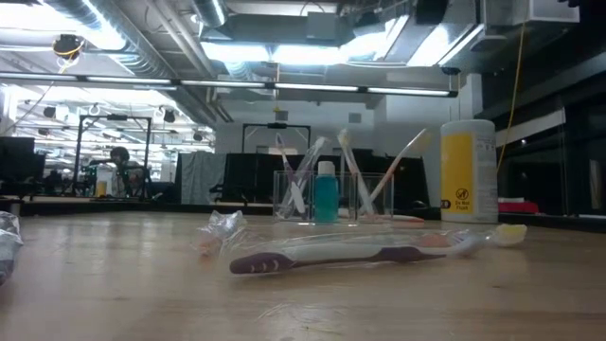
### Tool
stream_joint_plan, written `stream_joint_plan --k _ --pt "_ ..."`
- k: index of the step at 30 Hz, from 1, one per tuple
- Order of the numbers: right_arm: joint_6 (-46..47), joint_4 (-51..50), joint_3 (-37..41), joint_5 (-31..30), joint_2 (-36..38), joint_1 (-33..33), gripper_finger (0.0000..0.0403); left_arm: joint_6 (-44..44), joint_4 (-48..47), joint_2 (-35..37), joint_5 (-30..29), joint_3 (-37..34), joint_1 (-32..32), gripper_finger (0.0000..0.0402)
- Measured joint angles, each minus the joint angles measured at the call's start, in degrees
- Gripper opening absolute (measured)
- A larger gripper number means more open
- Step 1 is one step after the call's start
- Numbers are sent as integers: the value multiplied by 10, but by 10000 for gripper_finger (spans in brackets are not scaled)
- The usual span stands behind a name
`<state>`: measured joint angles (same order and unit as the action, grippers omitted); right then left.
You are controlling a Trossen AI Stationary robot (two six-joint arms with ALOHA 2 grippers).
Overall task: Pick & Place toothbrushing station
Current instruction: Put the purple toothbrush into the left section of the transparent organizer
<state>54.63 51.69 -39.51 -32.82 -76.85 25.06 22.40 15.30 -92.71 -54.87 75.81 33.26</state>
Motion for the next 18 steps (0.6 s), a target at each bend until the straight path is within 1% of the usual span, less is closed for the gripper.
stream_joint_plan --k 5,10,18 --pt "0 2 -15 26 -15 -13 210 6 -13 0 3 0 0 2" --pt "-2 2 -16 25 -15 -12 210 -6 -26 3 -59 0 9 2" --pt "0 2 -16 19 -15 -10 210 -6 -35 10 -54 0 9 2"
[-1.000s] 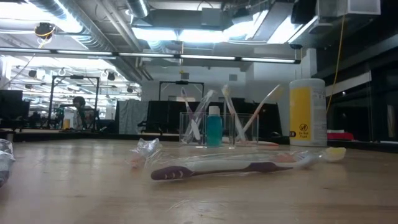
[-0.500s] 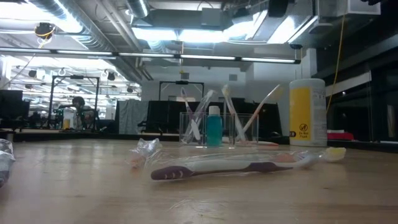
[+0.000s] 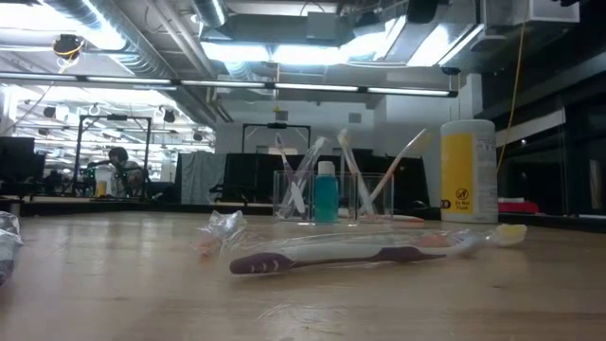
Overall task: Pick & Place toothbrushing station
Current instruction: Put the purple toothbrush into the left section of the transparent organizer
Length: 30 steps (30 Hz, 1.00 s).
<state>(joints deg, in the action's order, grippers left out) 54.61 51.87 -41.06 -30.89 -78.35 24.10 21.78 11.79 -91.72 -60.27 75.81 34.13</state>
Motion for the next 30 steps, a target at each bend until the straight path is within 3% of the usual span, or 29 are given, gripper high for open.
stream_joint_plan --k 22,30 --pt "-2 0 0 -32 0 19 210 3 0 0 -17 0 0 2" --pt "-15 19 0 -32 0 10 210 24 0 -7 5 0 0 2"
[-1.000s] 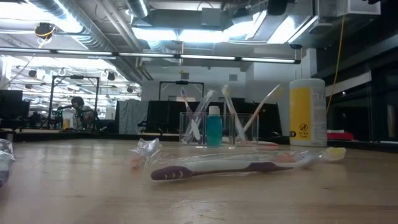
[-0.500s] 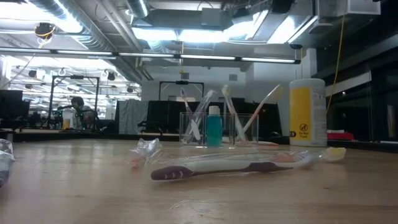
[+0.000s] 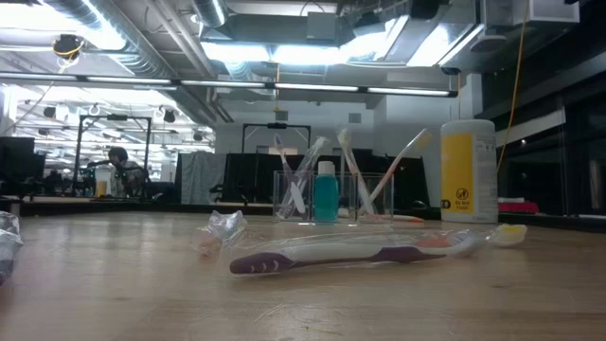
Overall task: Pick & Place toothbrushing station
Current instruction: Put the purple toothbrush into the left section of the transparent organizer
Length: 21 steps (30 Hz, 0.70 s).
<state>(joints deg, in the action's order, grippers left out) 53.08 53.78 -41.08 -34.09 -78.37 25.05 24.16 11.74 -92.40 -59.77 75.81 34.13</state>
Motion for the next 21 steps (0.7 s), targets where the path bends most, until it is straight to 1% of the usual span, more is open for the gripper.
stream_joint_plan --k 8,11,12,14,18,19,21 --pt "0 -2 0 2 0 -6 209 7 0 -4 10 0 -1 2" --pt "0 -2 0 2 0 -6 195 7 1 -4 13 0 -1 2" --pt "-2 -2 0 2 0 -6 183 8 0 -4 14 0 -1 2" --pt "-10 -2 0 5 0 -6 145 7 0 -4 14 0 -1 2" --pt "-31 10 0 8 0 -5 35 7 0 -4 13 0 -1 2" --pt "-41 18 -1 10 0 -5 21 7 -2 -4 12 0 -1 2" --pt "-47 18 -6 11 0 -5 19 6 -3 -4 9 0 -1 4"
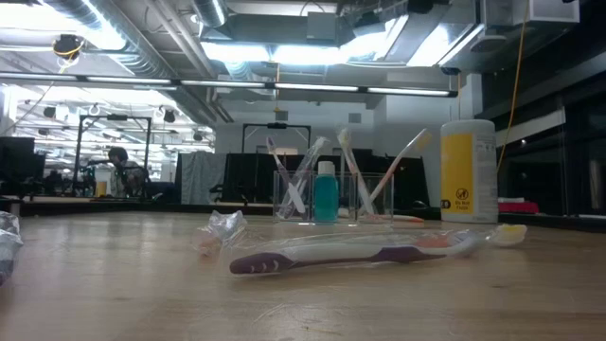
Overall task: Pick & Place toothbrushing station
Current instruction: Put the purple toothbrush into the left section of the transparent organizer
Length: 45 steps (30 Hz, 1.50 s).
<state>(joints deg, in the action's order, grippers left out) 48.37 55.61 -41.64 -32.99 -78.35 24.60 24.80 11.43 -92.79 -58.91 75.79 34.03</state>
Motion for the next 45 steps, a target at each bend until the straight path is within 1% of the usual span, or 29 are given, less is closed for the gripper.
stream_joint_plan --k 2,5,9,12,15,17,20,22,24,25,26,27,30,31,32,33,35,37,38,42,45 --pt "-15 -3 -7 0 0 0 19 -2 -1 0 -23 0 5 8" --pt "-43 -3 -19 8 0 0 11 -48 -3 17 -88 -1 21 28" --pt "-39 -13 -20 14 0 0 11 -132 0 66 -202 -1 49 75" --pt "-41 -16 -20 19 0 -1 11 -191 4 106 -255 -1 58 115" --pt "-75 -28 -21 24 0 -10 11 -243 -23 129 -310 0 77 150" --pt "-100 -88 -29 30 0 -23 11 -253 -53 134 -312 -10 89 165" --pt "-147 -218 -57 62 0 -55 11 -222 -80 125 -311 -41 101 171" --pt "-189 -280 -72 69 0 -78 11 -189 -93 110 -311 -67 110 171" --pt "-226 -305 -73 62 0 -107 11 -125 -95 88 -307 -94 119 166" --pt "-238 -308 -73 63 0 -125 11 -84 -95 77 -291 -106 122 163" --pt "-246 -307 -73 71 0 -147 11 -38 -97 65 -259 -117 122 160" --pt "-251 -308 -74 88 0 -169 11 14 -109 53 -213 -125 118 156" --pt "-266 -316 -74 155 -20 -237 11 198 -207 2 3 -136 93 145" --pt "-273 -316 -73 180 -27 -258 11 239 -233 -19 68 -137 85 141" --pt "-279 -308 -73 204 -38 -277 11 261 -245 -39 115 -137 82 137" --pt "-287 -305 -74 226 -47 -293 11 269 -248 -56 142 -137 82 135" --pt "-306 -305 -74 263 -72 -326 11 267 -219 -84 186 -137 83 130" --pt "-325 -291 -73 285 -98 -349 11 256 -191 -106 231 -136 84 128" --pt "-329 -277 -73 291 -108 -359 11 253 -173 -116 244 -136 83 128" --pt "-342 -223 -73 291 -141 -387 11 254 -125 -138 255 -136 82 127" --pt "-342 -201 -73 291 -162 -401 11 252 -113 -141 254 -136 82 127"
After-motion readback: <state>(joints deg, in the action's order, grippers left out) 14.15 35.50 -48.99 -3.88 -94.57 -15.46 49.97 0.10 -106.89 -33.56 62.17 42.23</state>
